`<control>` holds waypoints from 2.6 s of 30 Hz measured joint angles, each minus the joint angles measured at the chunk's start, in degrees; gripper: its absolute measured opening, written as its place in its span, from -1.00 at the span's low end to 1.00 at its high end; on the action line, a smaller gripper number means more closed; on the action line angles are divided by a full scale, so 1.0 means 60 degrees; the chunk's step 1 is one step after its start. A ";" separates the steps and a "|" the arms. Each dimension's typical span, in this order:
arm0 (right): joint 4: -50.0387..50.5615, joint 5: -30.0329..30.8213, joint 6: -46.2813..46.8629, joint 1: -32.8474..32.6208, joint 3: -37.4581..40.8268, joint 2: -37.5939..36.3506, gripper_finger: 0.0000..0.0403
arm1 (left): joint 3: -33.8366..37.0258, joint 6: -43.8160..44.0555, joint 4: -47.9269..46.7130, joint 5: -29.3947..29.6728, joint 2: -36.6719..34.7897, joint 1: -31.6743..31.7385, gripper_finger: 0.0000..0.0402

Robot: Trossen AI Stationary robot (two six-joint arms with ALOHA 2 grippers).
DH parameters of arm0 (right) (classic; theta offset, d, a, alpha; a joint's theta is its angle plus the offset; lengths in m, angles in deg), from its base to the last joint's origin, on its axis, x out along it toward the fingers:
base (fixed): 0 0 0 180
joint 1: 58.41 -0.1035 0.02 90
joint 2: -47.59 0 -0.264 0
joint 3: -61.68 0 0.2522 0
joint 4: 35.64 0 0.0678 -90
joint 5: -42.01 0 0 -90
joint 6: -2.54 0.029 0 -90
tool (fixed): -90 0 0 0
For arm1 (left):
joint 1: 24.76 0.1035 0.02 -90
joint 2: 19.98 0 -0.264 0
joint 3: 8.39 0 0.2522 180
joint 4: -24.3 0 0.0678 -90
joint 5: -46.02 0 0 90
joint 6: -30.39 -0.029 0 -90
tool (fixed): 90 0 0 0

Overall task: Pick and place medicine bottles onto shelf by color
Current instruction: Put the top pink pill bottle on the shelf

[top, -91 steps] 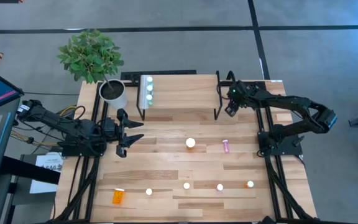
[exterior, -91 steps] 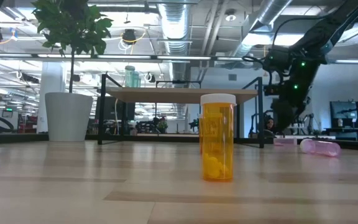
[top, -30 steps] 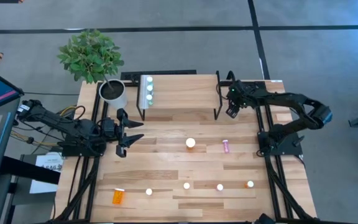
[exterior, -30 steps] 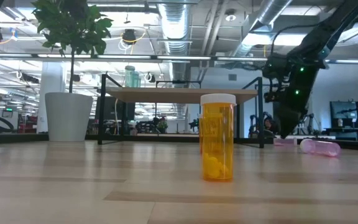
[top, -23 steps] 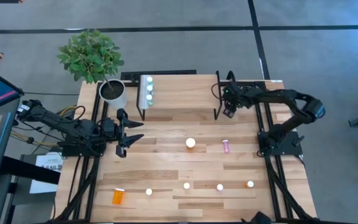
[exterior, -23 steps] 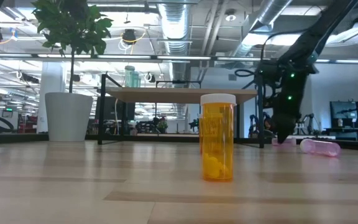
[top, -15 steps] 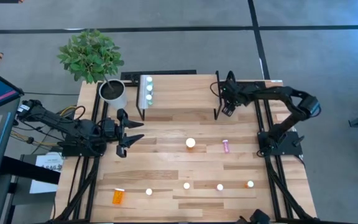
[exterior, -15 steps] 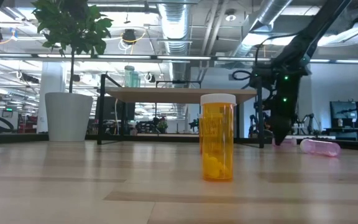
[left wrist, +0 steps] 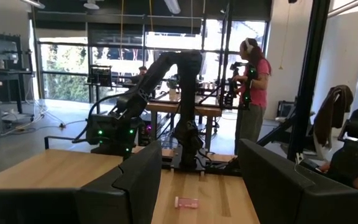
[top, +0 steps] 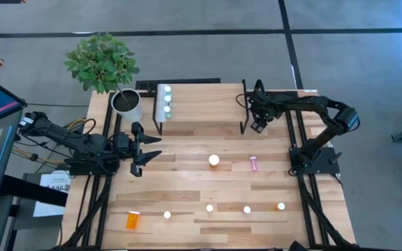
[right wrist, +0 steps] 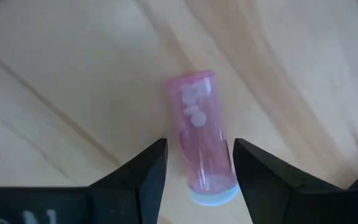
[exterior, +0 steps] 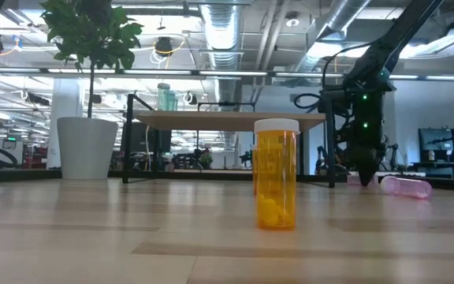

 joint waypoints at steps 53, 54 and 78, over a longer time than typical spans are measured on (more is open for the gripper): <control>0.1886 -0.3804 0.5184 -0.2609 0.0025 -0.6421 -0.40 | 0.0004 0.0447 -0.0029 -0.0374 0.0019 0.0007 0.00; 0.1621 -0.3947 0.5325 -0.2669 0.0025 -0.6601 -0.40 | 0.0004 0.0500 -0.0026 -0.0446 0.0038 0.0007 0.00; -0.5582 -0.4524 0.6004 -0.5137 0.0018 -0.6190 -0.39 | 0.0007 0.1901 0.0685 -0.0878 0.1646 -0.0014 0.00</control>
